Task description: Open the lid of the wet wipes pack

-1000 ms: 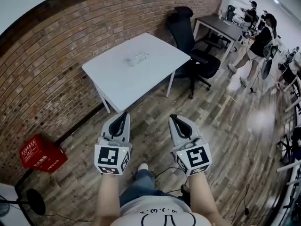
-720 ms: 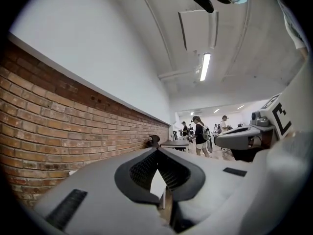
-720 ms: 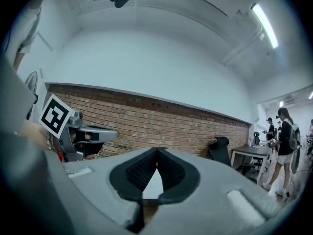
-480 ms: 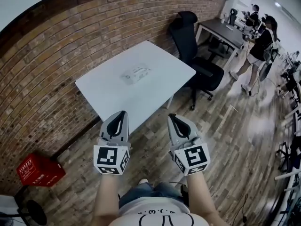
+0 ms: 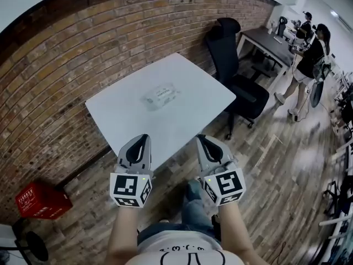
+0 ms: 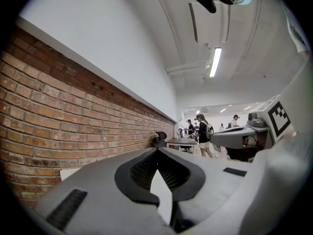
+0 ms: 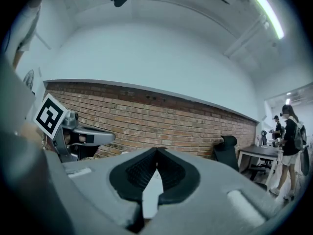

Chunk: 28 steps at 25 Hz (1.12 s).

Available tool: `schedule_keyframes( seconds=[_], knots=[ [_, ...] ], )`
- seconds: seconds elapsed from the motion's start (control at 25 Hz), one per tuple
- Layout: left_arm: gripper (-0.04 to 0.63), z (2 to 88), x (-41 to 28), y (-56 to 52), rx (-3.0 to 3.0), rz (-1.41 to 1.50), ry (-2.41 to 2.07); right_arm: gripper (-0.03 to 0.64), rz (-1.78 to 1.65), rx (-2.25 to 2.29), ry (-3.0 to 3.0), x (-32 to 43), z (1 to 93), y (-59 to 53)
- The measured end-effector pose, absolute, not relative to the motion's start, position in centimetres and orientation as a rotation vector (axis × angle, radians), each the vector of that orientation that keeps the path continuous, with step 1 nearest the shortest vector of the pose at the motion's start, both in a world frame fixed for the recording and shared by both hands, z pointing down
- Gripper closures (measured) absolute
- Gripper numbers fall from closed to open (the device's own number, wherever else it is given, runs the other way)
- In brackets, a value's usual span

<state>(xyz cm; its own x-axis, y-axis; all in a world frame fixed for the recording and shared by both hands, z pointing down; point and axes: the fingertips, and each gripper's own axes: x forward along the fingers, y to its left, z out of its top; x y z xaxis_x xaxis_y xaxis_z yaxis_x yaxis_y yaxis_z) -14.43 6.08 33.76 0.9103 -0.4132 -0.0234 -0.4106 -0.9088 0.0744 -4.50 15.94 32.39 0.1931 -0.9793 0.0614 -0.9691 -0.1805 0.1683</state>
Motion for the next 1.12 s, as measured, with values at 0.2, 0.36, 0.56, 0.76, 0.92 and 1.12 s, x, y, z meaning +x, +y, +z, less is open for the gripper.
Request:
schedule_keyframes(
  seconds=[0.2, 0.36, 0.56, 0.76, 0.92, 1.12],
  knots=[
    [0.597, 34.4, -9.2, 3.5, 2.981, -0.067, -0.721, 0.615, -0.088, 2.192, -2.002, 0.9, 32.9, 11.7],
    [0.597, 34.5, -4.6, 0.7, 2.952, -0.044, -0.828, 0.615, -0.08, 2.102, -2.087, 6.0, 32.9, 8.1],
    [0.597, 34.8, 0.9, -2.8, 2.907, -0.011, -0.945, 0.615, -0.082, 2.005, -2.178, 12.3, 32.6, 3.6],
    [0.597, 35.6, 5.2, -6.2, 2.833, 0.005, -1.105, 0.615, -0.072, 1.858, -2.275, 16.9, 33.4, -0.4],
    [0.597, 37.0, 7.2, -7.9, 2.767, 0.053, -1.159, 0.615, -0.055, 1.767, -2.347, 19.1, 34.2, -3.2],
    [0.517, 39.0, 7.4, -9.4, 2.701, 0.151, -1.211, 0.615, 0.004, 1.676, -2.42, 19.7, 35.7, -6.6]
  ],
)
